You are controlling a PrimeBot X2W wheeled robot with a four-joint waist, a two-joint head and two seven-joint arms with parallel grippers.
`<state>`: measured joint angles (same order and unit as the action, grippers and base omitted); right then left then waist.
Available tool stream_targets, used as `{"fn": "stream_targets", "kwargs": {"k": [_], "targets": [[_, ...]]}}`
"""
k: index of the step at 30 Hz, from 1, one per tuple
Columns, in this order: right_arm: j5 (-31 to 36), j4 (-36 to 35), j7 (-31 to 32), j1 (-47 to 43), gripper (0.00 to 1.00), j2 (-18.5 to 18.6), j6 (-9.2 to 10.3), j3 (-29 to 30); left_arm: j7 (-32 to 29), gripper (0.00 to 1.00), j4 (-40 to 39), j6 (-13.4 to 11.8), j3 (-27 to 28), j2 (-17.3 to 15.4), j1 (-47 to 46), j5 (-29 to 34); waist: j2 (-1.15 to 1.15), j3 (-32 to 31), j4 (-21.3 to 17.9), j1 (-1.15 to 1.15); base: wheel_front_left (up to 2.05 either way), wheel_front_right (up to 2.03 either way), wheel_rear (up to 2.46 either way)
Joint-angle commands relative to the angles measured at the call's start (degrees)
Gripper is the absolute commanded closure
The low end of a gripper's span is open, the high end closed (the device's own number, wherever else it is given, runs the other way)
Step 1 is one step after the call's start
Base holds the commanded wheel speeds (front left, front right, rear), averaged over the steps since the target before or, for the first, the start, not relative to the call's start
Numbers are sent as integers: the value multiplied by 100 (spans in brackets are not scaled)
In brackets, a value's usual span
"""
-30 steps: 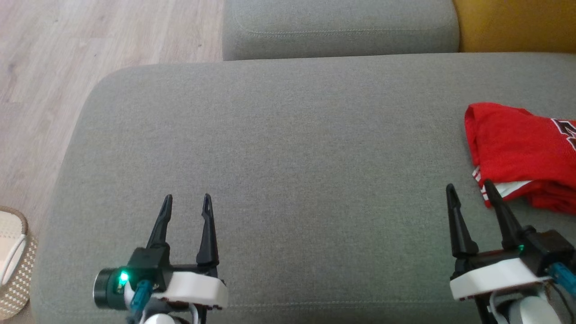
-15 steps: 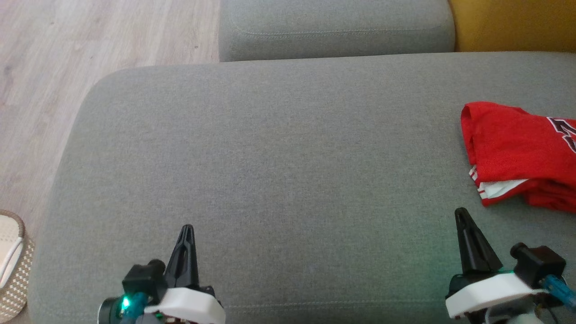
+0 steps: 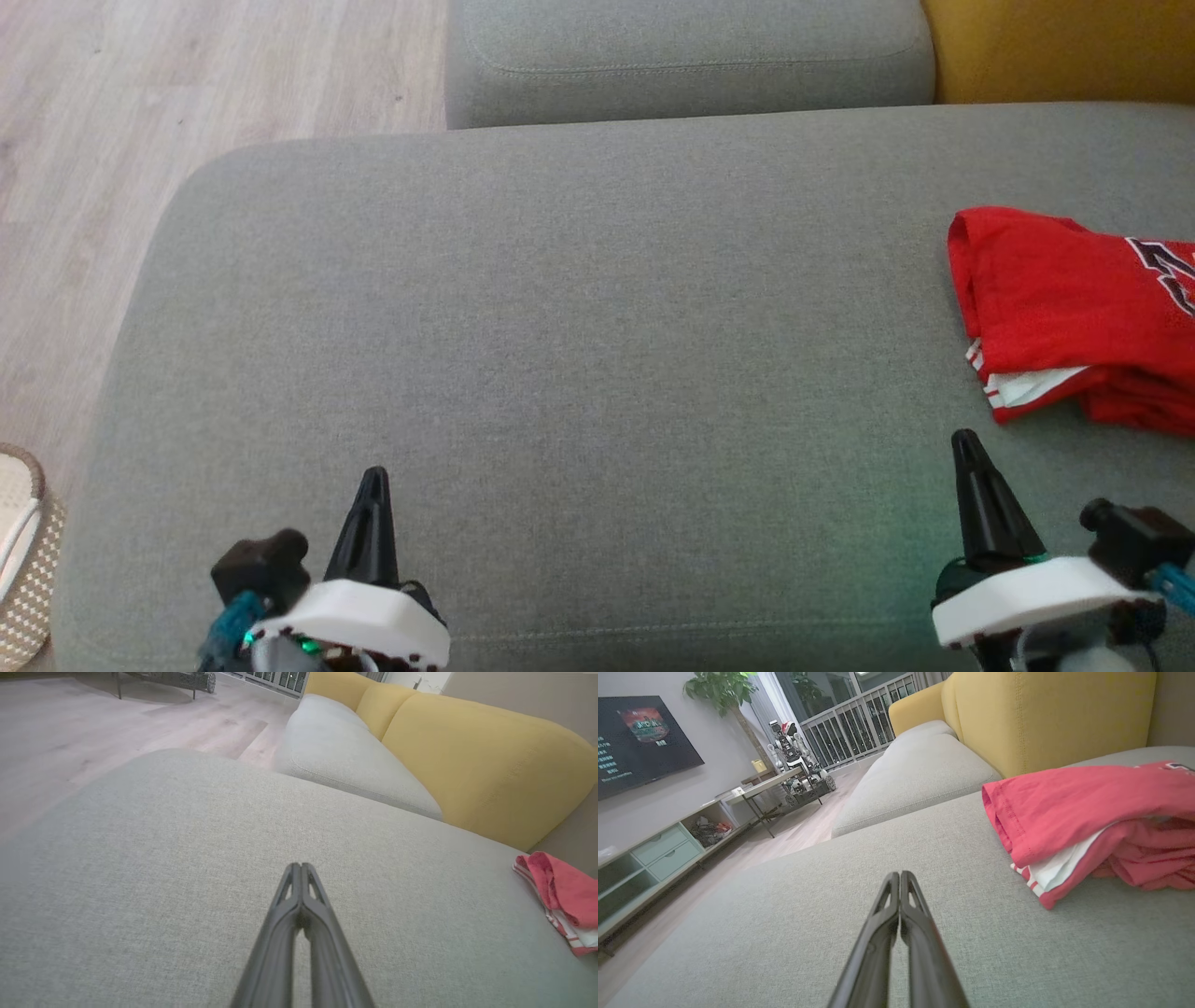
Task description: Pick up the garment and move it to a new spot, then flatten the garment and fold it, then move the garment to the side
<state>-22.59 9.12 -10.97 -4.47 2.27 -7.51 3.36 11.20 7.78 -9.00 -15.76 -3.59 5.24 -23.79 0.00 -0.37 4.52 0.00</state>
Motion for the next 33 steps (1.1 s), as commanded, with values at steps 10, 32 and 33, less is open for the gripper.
{"fn": "stream_targets", "kwargs": {"k": [10,32,33], "targets": [[-822,-101,181,362,100,77,1,17,-135,100,-61,196,271,-80,-384,-831,0,5,-47,0,0,0,0],[-2275,34,517,522,100,98,1,53,-437,100,81,534,631,-113,-550,-2305,0,17,-141,0,0,0,0],[-2344,40,533,529,100,99,1,55,-452,100,88,550,649,-114,-558,-2375,0,18,-145,0,0,0,0]]}}
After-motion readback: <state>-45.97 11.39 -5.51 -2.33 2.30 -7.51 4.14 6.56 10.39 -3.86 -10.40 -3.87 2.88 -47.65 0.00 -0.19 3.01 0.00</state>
